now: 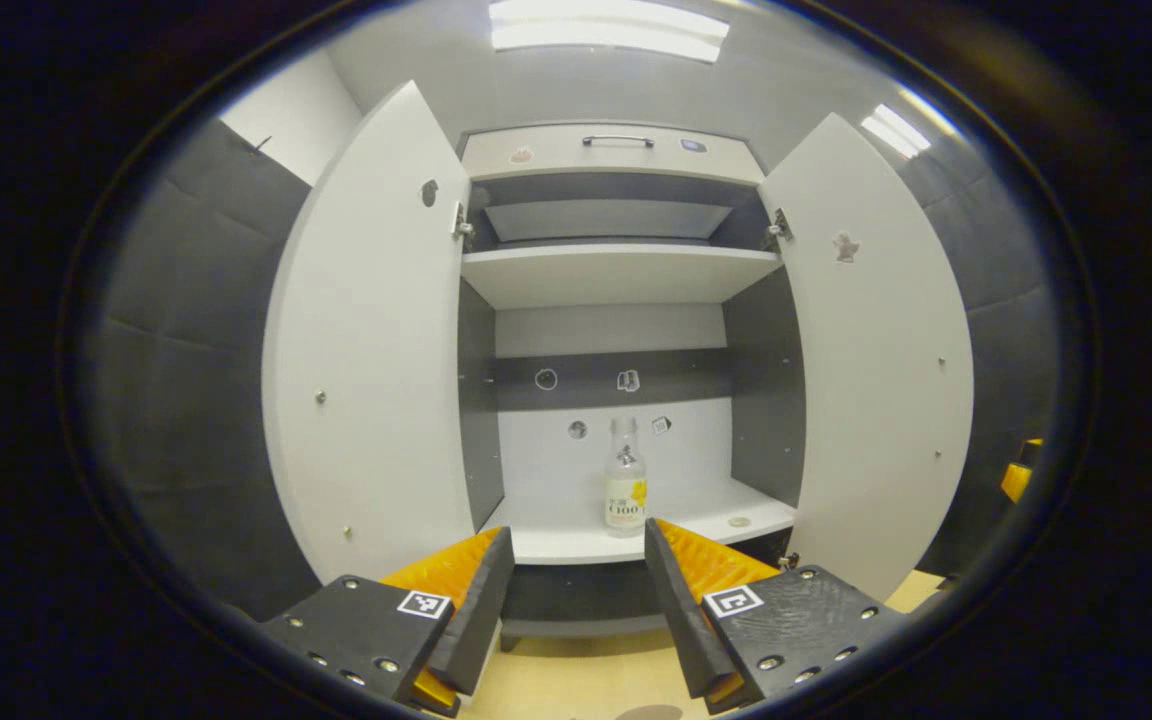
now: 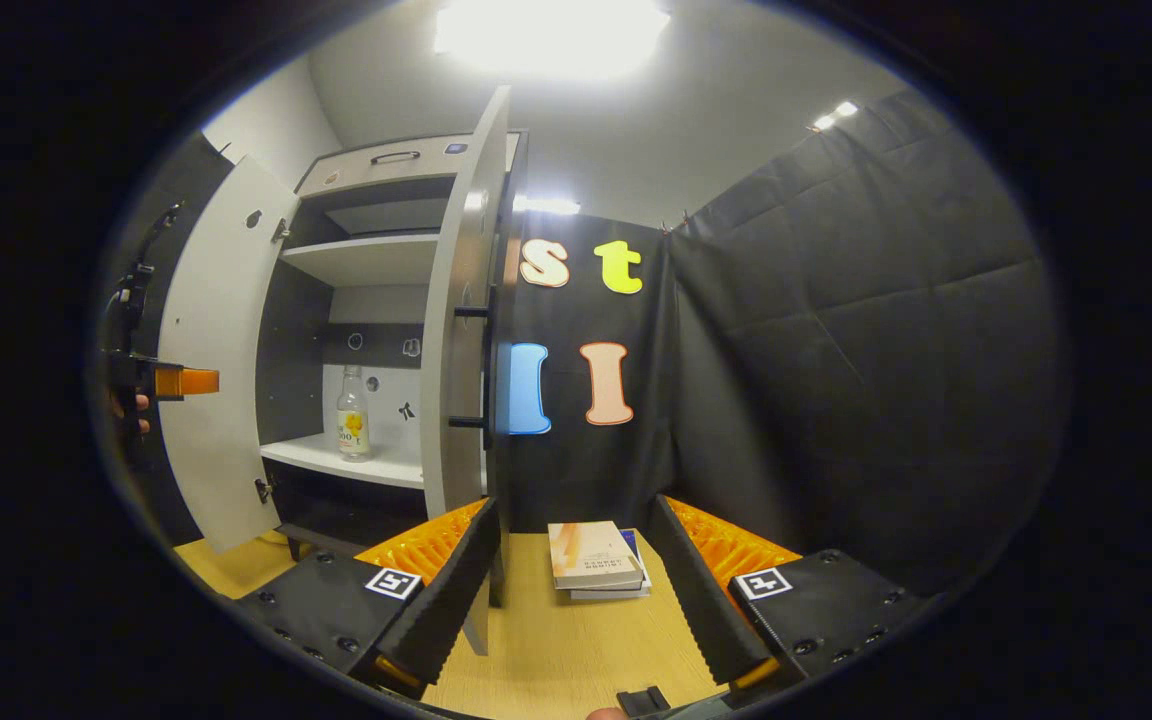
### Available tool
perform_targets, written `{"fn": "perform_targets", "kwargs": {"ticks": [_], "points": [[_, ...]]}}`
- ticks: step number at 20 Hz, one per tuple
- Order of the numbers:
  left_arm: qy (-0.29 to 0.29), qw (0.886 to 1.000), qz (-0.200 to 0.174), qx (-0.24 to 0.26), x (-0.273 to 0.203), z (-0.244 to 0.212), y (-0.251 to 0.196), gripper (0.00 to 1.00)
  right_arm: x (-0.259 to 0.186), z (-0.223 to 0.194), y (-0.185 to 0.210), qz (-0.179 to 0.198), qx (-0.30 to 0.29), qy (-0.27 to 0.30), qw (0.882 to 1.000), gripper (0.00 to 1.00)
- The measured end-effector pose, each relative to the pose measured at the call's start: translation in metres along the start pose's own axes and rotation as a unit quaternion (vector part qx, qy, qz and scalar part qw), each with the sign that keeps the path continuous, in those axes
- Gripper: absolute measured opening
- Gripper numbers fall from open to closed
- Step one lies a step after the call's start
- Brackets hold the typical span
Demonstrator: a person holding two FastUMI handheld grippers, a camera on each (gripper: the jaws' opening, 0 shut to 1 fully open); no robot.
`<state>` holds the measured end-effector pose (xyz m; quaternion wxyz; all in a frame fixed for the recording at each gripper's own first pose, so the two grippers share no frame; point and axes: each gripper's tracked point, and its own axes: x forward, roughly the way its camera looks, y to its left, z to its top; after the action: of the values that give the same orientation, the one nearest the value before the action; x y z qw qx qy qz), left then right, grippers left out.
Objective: Grasp the bottle in the cabinet with the left hand and place it on the coaster, then close the right door with the right hand and the left door with the left hand.
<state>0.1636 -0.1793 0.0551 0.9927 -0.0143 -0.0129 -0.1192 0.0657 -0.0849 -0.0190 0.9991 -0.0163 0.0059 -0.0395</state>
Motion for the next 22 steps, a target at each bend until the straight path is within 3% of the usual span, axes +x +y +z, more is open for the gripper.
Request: {"fn": "perform_targets", "kwargs": {"ticks": [22], "points": [[-0.011, 0.996, -0.088, -0.024, 0.208, 0.005, -0.043, 0.76, 0.028, -0.010, -0.044, -0.150, -0.006, 0.012, 0.989, 0.98]]}}
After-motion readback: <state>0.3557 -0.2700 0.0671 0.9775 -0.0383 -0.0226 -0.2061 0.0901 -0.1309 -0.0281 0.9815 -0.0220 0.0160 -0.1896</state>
